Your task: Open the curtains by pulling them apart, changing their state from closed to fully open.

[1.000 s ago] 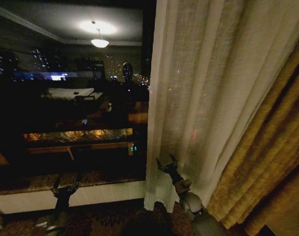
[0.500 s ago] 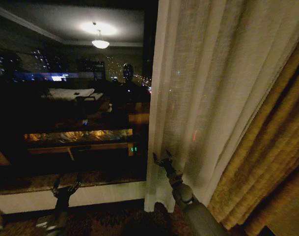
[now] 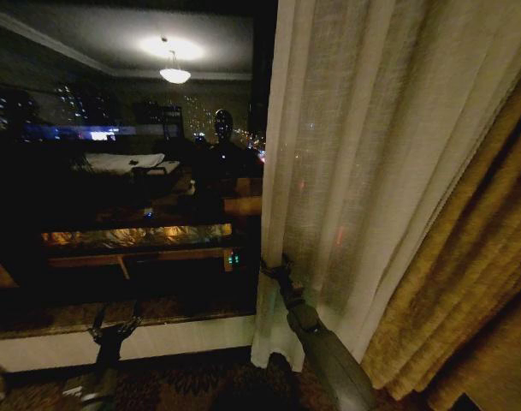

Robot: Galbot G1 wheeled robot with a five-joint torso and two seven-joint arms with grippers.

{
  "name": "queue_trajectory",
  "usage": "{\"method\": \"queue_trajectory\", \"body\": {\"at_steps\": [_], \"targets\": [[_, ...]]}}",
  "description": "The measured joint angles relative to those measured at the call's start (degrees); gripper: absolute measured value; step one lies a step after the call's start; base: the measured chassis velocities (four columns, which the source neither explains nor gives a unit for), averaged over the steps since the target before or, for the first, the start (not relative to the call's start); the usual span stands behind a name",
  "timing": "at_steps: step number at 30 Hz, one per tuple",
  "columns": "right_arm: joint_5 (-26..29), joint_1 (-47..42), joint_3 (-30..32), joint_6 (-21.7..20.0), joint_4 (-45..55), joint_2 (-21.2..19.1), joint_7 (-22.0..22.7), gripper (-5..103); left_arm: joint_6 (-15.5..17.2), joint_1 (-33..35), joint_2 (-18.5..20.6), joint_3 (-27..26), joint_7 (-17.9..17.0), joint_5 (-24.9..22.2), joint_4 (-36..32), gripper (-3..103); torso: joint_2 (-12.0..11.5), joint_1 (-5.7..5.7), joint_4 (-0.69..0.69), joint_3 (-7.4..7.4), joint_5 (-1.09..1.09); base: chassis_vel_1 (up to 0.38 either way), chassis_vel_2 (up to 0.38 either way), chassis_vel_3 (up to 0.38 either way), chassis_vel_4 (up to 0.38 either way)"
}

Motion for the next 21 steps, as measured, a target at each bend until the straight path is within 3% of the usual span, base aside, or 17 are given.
{"method": "queue_trajectory", "body": {"at_steps": [3, 4, 6, 10, 12, 16, 19, 20, 21], "targets": [[-0.09, -0.01, 0.20, 0.64, -0.30, -0.16, -0.12, 97, 0.00, 0.00, 0.00, 0.00, 0.00, 0.00, 0.00, 100, 0.00, 0.00, 0.00, 0.00, 0.00, 0.000, 0.000, 0.000, 0.000], [-0.11, -0.18, 0.44, 1.22, -0.38, -0.21, -0.21, 87, 0.00, 0.00, 0.00, 0.00, 0.00, 0.00, 0.00, 100, 0.00, 0.00, 0.00, -0.01, -0.01, 0.000, 0.000, 0.000, 0.000], [-0.11, -0.43, 0.51, 1.33, -0.38, -0.26, -0.23, 87, 0.00, 0.00, 0.00, 0.00, 0.00, 0.00, 0.00, 100, 0.01, 0.00, 0.00, -0.01, 0.00, 0.000, 0.000, 0.000, 0.000], [0.00, -1.27, 0.70, 1.53, -0.09, -0.52, -0.36, 65, 0.00, 0.00, 0.00, 0.00, 0.00, 0.00, 0.00, 100, 0.00, 0.00, 0.00, 0.00, 0.00, 0.000, 0.000, 0.000, 0.000], [0.22, -1.46, 0.73, 1.58, -0.01, -0.53, -0.56, 65, 0.00, 0.00, 0.00, 0.00, 0.00, 0.00, 0.00, 100, 0.00, 0.00, 0.00, -0.01, 0.00, 0.000, 0.000, 0.000, 0.000], [0.55, -2.01, 0.65, 2.24, 0.04, -0.23, -1.47, 44, 0.00, 0.00, 0.00, 0.00, 0.00, 0.00, 0.00, 100, 0.00, 0.00, 0.00, -0.01, 0.00, 0.000, 0.000, 0.000, 0.000], [0.56, -2.10, 0.59, 2.33, 0.04, 0.00, -1.56, 38, 0.00, 0.00, 0.00, 0.00, 0.00, 0.00, 0.00, 100, 0.00, 0.00, 0.00, -0.01, 0.00, 0.000, 0.000, 0.000, 0.000], [0.63, -2.16, 0.52, 2.43, 0.05, 0.15, -1.63, 33, 0.00, 0.00, 0.00, 0.00, 0.00, 0.00, 0.00, 100, 0.00, 0.00, 0.00, -0.01, 0.00, 0.000, 0.000, 0.000, 0.000], [1.05, -2.38, 0.23, 2.47, 0.46, 0.12, -1.72, 16, 0.00, 0.00, 0.00, 0.00, 0.00, 0.00, 0.00, 100, 0.00, 0.00, 0.00, -0.01, 0.00, 0.000, 0.000, 0.000, 0.000]]}}
